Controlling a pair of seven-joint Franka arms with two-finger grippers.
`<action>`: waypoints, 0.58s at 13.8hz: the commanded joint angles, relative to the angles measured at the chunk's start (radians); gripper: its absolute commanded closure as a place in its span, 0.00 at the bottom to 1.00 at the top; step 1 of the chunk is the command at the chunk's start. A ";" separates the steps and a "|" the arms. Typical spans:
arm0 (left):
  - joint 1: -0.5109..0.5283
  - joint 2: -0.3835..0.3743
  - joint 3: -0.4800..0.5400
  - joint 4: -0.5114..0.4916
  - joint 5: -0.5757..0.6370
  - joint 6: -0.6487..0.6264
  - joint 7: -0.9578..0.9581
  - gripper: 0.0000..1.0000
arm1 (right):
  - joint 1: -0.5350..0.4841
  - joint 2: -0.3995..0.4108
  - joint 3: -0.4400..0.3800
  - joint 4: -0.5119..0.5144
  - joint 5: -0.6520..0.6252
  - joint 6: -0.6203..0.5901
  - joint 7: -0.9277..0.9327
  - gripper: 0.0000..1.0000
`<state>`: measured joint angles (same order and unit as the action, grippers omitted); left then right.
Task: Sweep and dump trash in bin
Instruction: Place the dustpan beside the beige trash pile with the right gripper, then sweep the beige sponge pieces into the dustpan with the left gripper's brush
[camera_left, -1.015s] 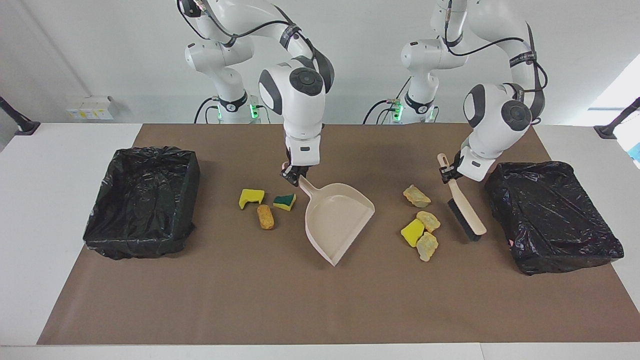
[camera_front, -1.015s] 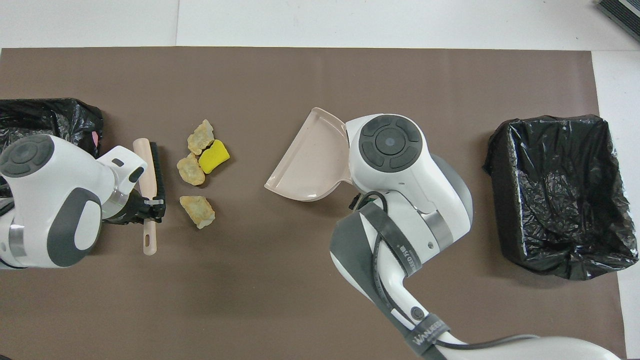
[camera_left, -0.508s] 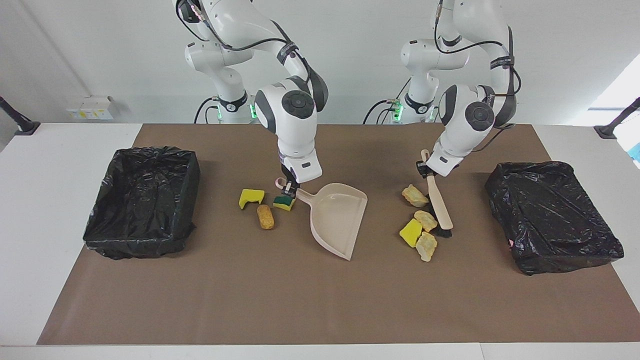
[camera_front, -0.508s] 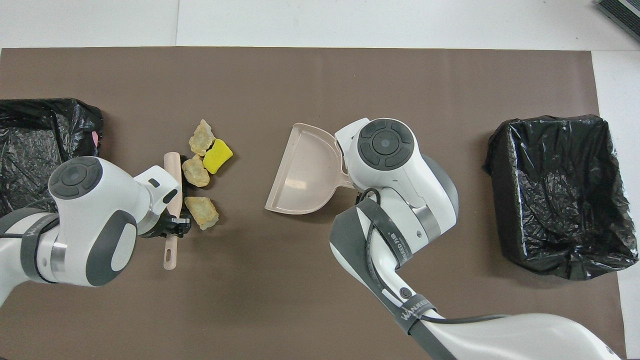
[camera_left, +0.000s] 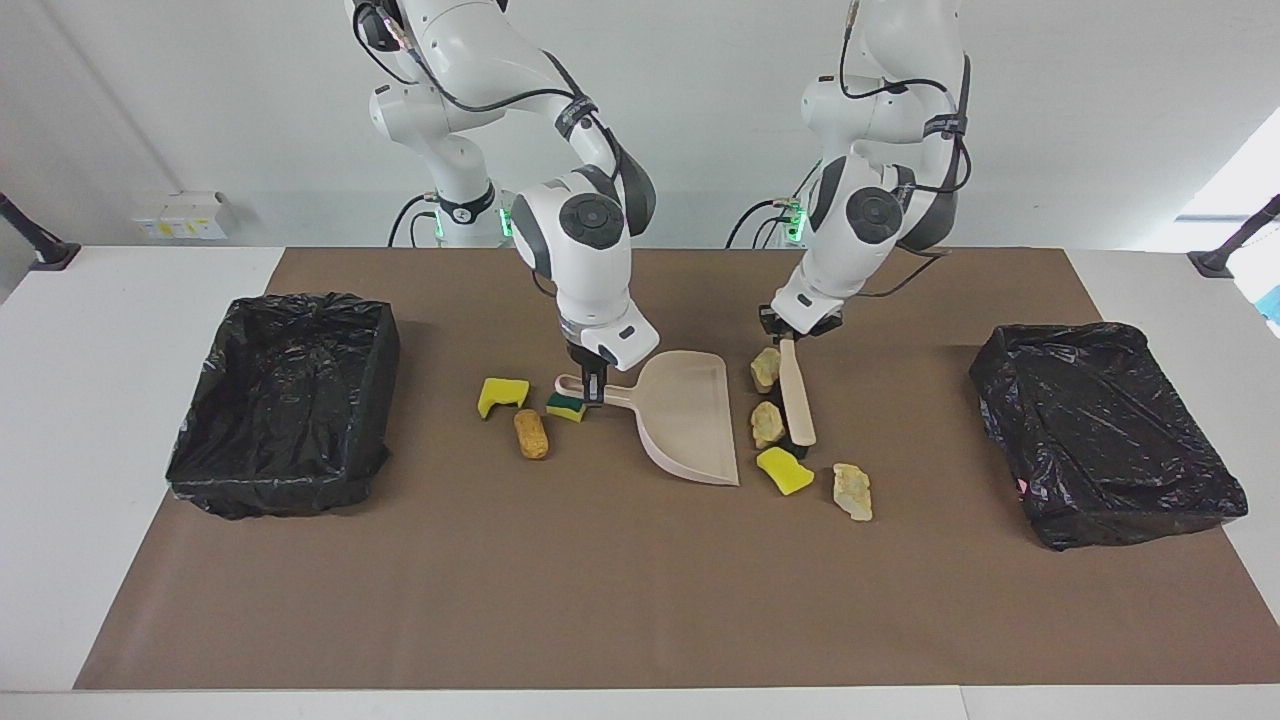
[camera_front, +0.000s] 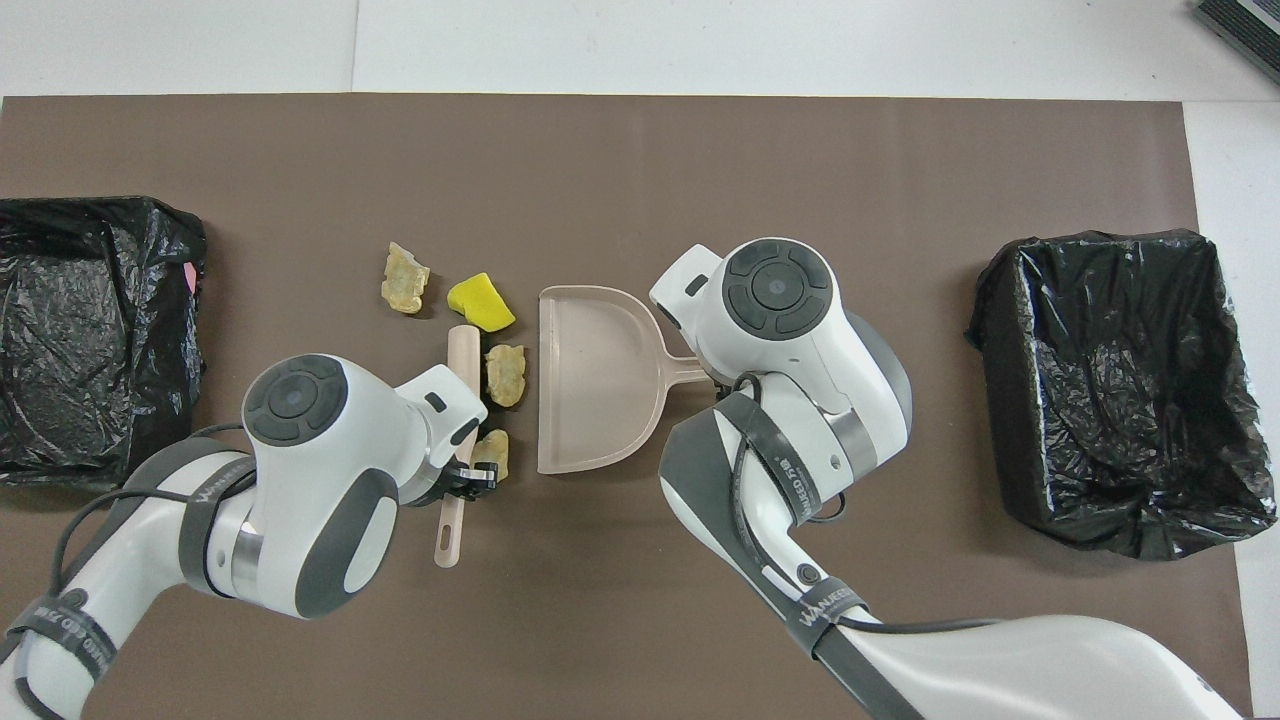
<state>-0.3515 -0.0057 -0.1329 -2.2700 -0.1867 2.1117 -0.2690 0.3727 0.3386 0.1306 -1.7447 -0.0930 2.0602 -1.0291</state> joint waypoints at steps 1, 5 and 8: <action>-0.090 -0.025 0.015 0.006 -0.017 0.001 -0.009 1.00 | 0.002 -0.010 0.006 -0.027 0.027 0.015 -0.037 1.00; -0.100 -0.031 0.024 0.128 -0.017 -0.183 -0.009 1.00 | 0.002 -0.004 0.006 -0.029 0.026 0.018 -0.008 1.00; 0.004 -0.043 0.029 0.184 -0.002 -0.253 0.000 1.00 | 0.002 -0.004 0.006 -0.029 0.026 0.018 -0.003 1.00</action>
<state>-0.4169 -0.0340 -0.1086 -2.1154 -0.1907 1.9069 -0.2815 0.3738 0.3386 0.1318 -1.7517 -0.0898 2.0626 -1.0275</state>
